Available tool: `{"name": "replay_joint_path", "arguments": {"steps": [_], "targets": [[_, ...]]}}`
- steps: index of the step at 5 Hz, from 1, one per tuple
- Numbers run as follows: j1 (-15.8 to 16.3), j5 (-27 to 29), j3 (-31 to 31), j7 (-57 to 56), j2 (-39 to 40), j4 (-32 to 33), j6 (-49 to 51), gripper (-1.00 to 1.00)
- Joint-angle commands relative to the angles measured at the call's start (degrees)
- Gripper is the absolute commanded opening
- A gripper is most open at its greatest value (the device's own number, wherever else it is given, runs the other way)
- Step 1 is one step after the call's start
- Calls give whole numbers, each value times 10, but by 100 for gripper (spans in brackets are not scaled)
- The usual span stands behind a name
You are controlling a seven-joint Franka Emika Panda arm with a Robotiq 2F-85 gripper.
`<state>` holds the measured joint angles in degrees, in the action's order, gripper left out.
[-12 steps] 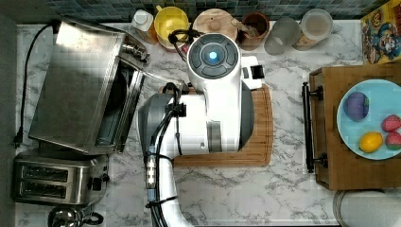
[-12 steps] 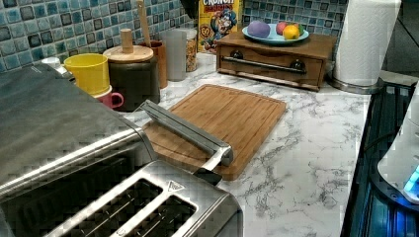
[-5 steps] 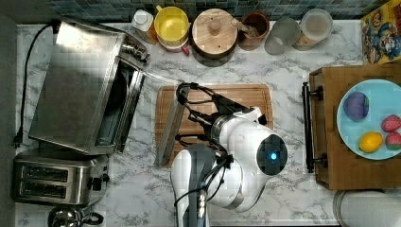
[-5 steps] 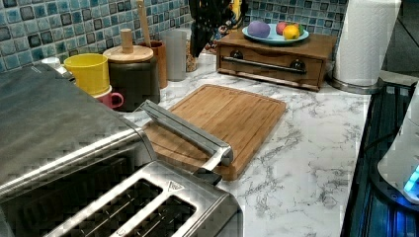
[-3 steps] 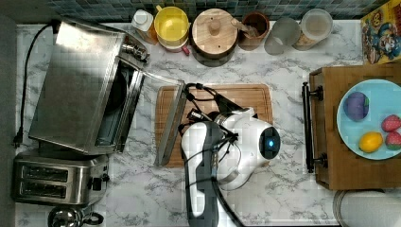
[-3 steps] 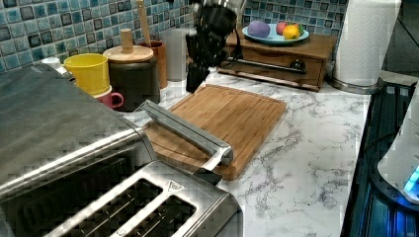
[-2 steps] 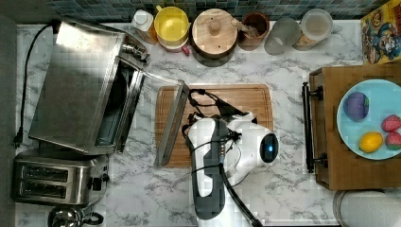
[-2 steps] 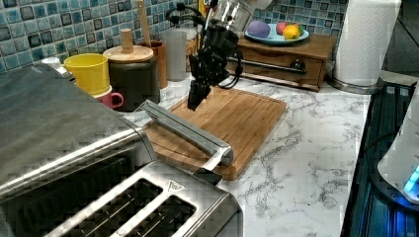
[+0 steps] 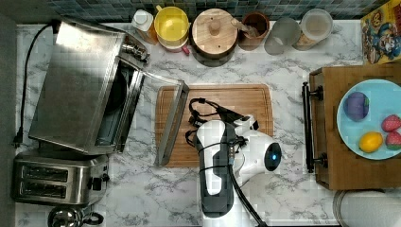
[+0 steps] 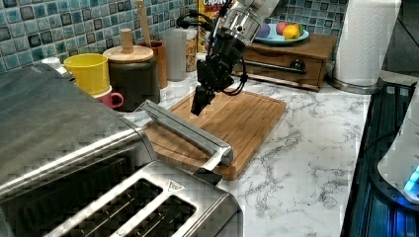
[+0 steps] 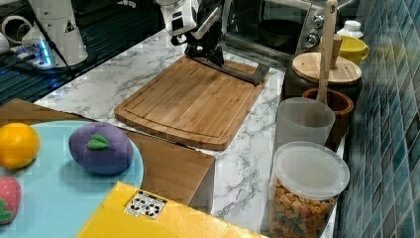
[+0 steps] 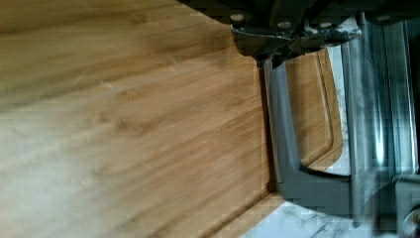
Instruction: Close the oven.
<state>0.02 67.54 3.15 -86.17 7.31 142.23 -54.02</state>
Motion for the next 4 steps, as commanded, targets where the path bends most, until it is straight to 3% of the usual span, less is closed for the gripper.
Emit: {"name": "replay_joint_path", "arguments": {"steps": [1, 2, 3, 4], "targets": [[7, 107, -20, -127, 82, -95, 54, -100], [1, 171, -18, -173, 82, -95, 66, -100], [-2, 196, -18, -180, 68, -92, 68, -100], [-10, 157, -9, -149, 83, -111, 119, -100]]}}
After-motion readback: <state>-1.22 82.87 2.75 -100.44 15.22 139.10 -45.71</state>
